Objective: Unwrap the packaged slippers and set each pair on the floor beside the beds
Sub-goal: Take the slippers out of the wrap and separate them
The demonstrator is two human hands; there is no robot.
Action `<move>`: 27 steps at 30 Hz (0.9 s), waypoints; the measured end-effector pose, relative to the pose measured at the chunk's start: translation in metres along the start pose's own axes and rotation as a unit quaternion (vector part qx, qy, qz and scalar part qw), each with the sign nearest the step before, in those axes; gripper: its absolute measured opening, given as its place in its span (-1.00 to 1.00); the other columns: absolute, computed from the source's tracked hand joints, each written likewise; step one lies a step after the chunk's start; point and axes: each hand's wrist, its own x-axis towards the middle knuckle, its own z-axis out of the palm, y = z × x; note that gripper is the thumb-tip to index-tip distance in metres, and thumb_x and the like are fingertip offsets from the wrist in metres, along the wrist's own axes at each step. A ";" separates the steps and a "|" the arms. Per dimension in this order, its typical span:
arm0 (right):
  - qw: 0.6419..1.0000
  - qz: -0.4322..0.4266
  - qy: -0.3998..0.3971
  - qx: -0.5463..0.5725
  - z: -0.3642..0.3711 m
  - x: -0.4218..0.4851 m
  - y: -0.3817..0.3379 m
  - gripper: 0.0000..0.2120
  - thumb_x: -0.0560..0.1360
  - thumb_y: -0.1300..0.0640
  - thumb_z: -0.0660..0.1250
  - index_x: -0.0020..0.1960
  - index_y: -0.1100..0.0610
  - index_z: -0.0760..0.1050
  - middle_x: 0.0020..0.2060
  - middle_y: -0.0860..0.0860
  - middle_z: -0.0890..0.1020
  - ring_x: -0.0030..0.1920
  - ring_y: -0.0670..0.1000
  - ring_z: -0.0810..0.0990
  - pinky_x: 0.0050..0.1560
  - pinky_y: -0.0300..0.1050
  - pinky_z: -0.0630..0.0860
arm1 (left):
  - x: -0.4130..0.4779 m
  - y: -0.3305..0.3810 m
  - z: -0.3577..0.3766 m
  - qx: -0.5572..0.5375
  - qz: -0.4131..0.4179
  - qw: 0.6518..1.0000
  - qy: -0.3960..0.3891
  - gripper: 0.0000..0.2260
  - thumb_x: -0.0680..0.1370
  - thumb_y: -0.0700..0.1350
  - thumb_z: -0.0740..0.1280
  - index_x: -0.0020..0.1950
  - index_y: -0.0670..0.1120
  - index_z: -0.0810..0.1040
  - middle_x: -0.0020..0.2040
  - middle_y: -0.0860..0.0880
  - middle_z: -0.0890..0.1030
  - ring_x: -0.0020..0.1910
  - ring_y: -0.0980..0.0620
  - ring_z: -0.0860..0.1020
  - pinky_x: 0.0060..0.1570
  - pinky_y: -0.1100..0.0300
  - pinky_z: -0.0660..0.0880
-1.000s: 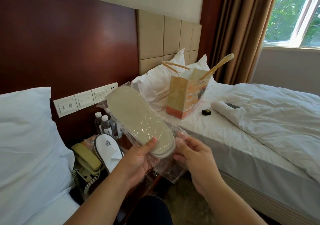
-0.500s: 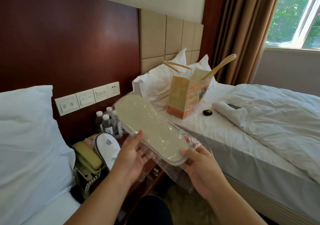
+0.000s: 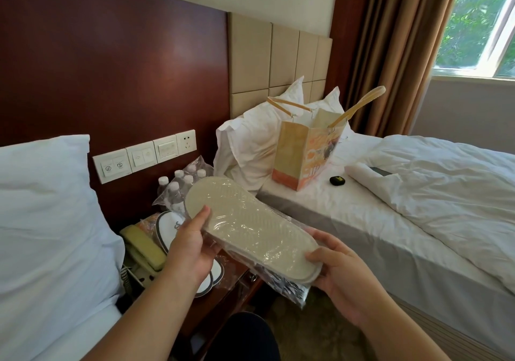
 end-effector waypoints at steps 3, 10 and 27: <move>0.999 0.014 -0.024 -0.035 0.004 -0.001 -0.002 -0.60 0.44 0.42 0.41 0.22 0.12 0.58 0.07 0.19 0.70 0.07 0.26 0.68 0.19 0.30 0.55 | -0.003 -0.007 0.004 0.002 -0.014 1.000 -0.015 -0.68 0.53 -0.10 0.43 0.26 -0.16 0.57 0.02 -0.12 0.70 0.03 -0.11 0.66 0.16 -0.15 0.56; 0.998 0.011 -0.035 -0.044 -0.009 -0.001 -0.006 -0.52 0.36 0.40 0.47 0.23 0.08 0.61 0.11 0.18 0.69 0.08 0.25 0.69 0.12 0.24 0.59 | 0.004 0.009 -0.004 0.020 0.029 0.999 0.020 -0.73 0.58 -0.12 0.38 0.25 -0.15 0.55 0.00 -0.13 0.66 -0.05 -0.06 0.63 -0.21 0.05 0.55; 0.992 0.016 -0.021 -0.125 -0.018 0.001 0.002 -0.65 0.33 0.33 0.54 0.04 0.02 0.66 0.10 0.18 0.67 0.06 0.25 0.68 -0.02 0.22 0.65 | -0.008 -0.017 0.008 -0.017 0.003 1.000 0.007 -0.84 0.55 -0.10 0.42 0.08 -0.14 0.61 0.00 -0.18 0.71 -0.01 -0.16 0.68 -0.03 -0.09 0.60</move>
